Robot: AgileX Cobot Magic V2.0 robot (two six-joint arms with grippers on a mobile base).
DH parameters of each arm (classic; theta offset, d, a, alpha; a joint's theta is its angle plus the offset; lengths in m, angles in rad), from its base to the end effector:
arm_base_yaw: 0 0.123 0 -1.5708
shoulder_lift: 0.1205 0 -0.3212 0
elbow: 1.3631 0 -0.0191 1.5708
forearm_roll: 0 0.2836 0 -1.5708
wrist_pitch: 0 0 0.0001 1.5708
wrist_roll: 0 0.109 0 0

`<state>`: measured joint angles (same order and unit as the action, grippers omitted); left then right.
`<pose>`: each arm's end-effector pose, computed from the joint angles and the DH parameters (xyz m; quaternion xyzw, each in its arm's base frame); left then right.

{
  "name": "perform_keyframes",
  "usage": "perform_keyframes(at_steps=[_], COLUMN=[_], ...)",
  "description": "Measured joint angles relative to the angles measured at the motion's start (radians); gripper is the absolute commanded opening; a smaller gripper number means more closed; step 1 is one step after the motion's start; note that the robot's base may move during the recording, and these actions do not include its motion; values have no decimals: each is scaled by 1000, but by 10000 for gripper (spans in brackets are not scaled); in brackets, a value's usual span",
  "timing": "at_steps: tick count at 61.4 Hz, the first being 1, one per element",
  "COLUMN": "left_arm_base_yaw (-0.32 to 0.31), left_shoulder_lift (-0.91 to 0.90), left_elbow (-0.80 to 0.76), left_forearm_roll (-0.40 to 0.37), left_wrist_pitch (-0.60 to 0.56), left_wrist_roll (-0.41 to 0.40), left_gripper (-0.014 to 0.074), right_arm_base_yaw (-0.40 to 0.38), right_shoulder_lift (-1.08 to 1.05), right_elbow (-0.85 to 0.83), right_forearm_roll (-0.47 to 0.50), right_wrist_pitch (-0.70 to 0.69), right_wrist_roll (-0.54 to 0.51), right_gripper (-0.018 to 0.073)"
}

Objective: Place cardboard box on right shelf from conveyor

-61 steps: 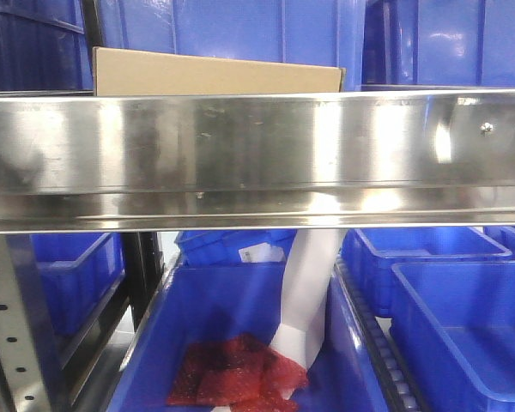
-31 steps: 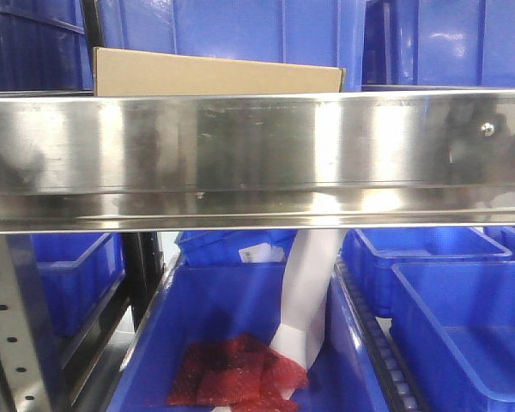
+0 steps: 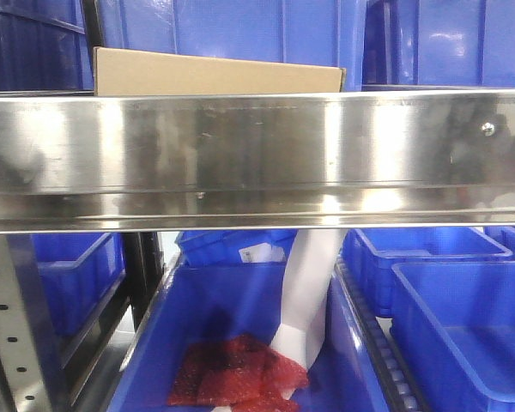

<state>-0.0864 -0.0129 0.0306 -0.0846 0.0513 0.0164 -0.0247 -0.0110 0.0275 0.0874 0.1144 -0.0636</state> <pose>0.0709 -0.0066 0.1981 0.0080 0.7005 -0.0566 0.7113 0.0712 -0.0007 0.1924 0.0139 0.7221 0.0031 0.6916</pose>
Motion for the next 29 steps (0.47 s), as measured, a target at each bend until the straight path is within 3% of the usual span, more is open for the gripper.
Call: perform_keyframes(at_steps=[29], left_arm_base_yaw=[0], left_shoulder_lift=[0], left_elbow=[0], left_forearm_roll=[0], left_wrist_pitch=[0], left_wrist_roll=[0], left_gripper=[-119], right_arm_base_yaw=[0], right_shoulder_lift=[0], right_elbow=[0], right_forearm_roll=[0], right_wrist_pitch=[0], right_wrist_roll=[0], right_gripper=[35])
